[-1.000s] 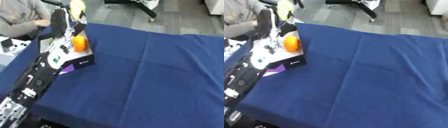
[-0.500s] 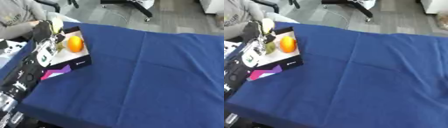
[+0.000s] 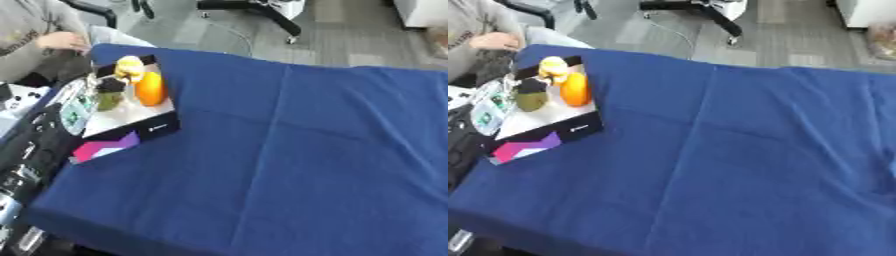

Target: Pick up the objects with one hand, pass them to the other hand, and then place them into the box on the other side of the table.

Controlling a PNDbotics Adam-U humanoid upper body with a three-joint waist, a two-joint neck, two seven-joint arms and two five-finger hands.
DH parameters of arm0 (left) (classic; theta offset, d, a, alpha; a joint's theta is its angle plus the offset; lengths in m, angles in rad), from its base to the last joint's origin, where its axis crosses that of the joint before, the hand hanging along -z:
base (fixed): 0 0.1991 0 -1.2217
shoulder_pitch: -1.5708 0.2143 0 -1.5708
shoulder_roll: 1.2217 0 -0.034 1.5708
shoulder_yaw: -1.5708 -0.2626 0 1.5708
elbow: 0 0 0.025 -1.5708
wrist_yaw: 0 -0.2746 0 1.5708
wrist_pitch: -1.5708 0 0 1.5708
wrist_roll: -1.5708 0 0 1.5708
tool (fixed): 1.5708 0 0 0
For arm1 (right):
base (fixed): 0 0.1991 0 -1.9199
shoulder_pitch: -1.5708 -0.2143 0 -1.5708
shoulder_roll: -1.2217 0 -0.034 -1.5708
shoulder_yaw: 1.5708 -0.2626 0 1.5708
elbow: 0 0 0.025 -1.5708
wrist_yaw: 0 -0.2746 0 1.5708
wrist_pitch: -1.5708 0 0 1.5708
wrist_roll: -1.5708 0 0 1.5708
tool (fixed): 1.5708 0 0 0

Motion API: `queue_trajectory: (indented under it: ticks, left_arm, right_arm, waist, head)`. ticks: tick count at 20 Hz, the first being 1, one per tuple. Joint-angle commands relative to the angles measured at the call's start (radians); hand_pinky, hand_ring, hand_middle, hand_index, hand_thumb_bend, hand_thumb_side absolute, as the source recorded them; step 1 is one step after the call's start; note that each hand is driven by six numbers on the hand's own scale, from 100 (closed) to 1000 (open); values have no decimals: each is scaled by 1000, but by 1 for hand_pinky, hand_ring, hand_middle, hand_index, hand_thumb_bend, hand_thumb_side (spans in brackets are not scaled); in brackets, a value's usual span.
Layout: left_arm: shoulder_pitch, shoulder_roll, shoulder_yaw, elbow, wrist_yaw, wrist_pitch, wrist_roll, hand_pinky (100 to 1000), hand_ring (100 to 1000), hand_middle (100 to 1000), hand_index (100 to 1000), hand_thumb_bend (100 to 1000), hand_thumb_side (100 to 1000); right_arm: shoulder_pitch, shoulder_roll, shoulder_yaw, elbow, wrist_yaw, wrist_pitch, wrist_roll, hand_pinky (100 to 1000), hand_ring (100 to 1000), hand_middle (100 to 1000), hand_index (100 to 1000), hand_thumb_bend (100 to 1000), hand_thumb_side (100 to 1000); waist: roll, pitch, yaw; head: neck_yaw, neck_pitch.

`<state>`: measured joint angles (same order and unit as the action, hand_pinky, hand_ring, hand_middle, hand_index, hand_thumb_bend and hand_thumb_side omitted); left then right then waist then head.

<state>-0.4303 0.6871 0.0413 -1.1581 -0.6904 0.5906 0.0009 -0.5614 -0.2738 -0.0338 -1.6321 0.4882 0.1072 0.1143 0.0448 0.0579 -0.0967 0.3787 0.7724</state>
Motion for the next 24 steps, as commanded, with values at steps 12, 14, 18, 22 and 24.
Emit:
queue_trajectory:
  ticks: [12, 14, 18, 22, 24]
  left_arm:
    - [35, 65, 105, -496, -113, -74, -130, 863, 794, 821, 941, 855, 515]
    - [42, 56, 108, -575, -75, -80, -88, 856, 784, 812, 934, 806, 511]
    - [54, 17, 98, -734, 59, -111, 46, 842, 765, 795, 920, 624, 505]
    - [55, -64, 73, -833, 236, -217, 243, 832, 756, 784, 907, 479, 502]
    - [57, -90, 59, -840, 327, -288, 350, 831, 756, 783, 905, 440, 521]
  right_arm:
    - [35, -52, -20, 10, 3, 5, -17, 564, 478, 298, 572, 100, 489]
    - [42, -59, -28, 10, -1, 7, -26, 565, 479, 299, 573, 100, 488]
    - [54, -89, -55, -2, -9, 10, -56, 569, 481, 304, 580, 100, 457]
    - [82, -199, -111, -36, -1, 17, -146, 593, 503, 349, 618, 100, 322]
    - [123, -287, -153, -44, 6, 32, -221, 603, 519, 373, 634, 100, 247]
  waist:
    - [18, -65, 37]
    - [15, -66, 39]
    - [1, -64, 36]
    - [-32, -59, 28]
    - [-49, -58, 24]
  head:
    - [-169, -2]
    - [-202, -2]
    - [-293, -2]
    - [-440, -2]
    - [-502, -2]
